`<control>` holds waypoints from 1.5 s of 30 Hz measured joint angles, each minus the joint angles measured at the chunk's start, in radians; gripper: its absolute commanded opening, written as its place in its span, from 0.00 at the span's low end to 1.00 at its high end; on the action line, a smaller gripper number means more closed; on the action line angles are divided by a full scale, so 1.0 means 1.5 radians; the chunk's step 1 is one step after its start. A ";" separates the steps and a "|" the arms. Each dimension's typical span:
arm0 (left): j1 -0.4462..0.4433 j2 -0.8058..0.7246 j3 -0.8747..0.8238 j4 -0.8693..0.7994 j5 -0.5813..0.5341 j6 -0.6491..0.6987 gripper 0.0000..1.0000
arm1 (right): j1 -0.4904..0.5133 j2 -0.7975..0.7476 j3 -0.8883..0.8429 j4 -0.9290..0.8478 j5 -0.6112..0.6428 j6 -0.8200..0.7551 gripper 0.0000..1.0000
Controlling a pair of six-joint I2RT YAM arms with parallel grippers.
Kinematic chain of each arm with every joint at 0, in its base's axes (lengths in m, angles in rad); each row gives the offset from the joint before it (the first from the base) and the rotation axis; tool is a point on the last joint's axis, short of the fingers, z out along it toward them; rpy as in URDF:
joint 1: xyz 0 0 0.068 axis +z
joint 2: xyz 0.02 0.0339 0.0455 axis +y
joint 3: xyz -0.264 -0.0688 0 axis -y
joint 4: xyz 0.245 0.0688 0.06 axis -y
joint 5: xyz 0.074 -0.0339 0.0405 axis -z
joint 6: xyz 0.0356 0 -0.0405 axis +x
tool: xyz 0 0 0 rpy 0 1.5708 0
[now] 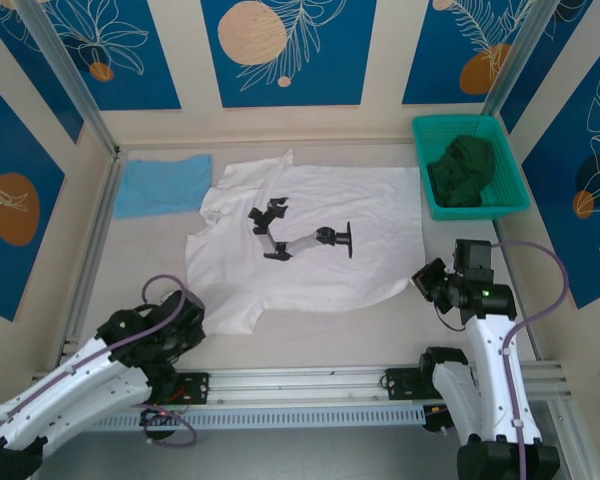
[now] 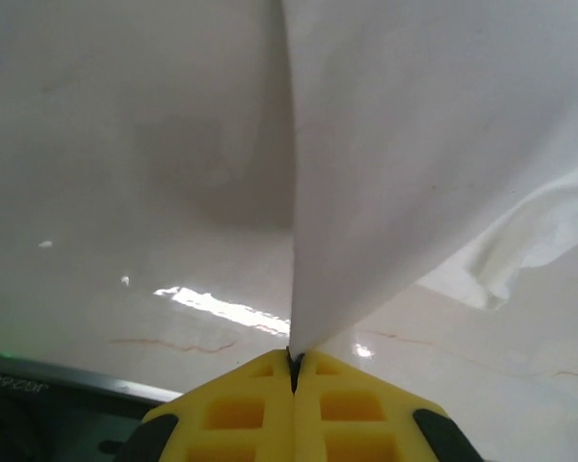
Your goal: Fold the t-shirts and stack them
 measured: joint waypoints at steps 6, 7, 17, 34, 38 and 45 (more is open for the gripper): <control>0.000 -0.063 -0.012 0.010 0.000 -0.034 0.00 | -0.029 -0.031 -0.019 -0.022 -0.002 0.017 0.00; 0.000 -0.065 -0.014 0.012 -0.001 -0.037 0.00 | -0.032 -0.031 -0.027 -0.023 -0.002 0.019 0.00; 0.001 -0.013 0.002 0.002 -0.014 -0.027 0.00 | -0.042 -0.020 -0.058 -0.022 -0.004 0.023 0.00; 0.301 0.444 0.298 0.132 0.104 0.274 0.00 | 0.035 0.287 0.123 0.075 0.088 -0.023 0.00; 0.357 0.549 0.367 0.169 0.139 0.316 0.00 | 0.037 0.371 0.169 0.090 0.126 -0.036 0.00; 0.420 0.683 0.466 0.205 0.167 0.343 0.16 | 0.037 0.478 0.221 0.103 0.186 -0.040 0.00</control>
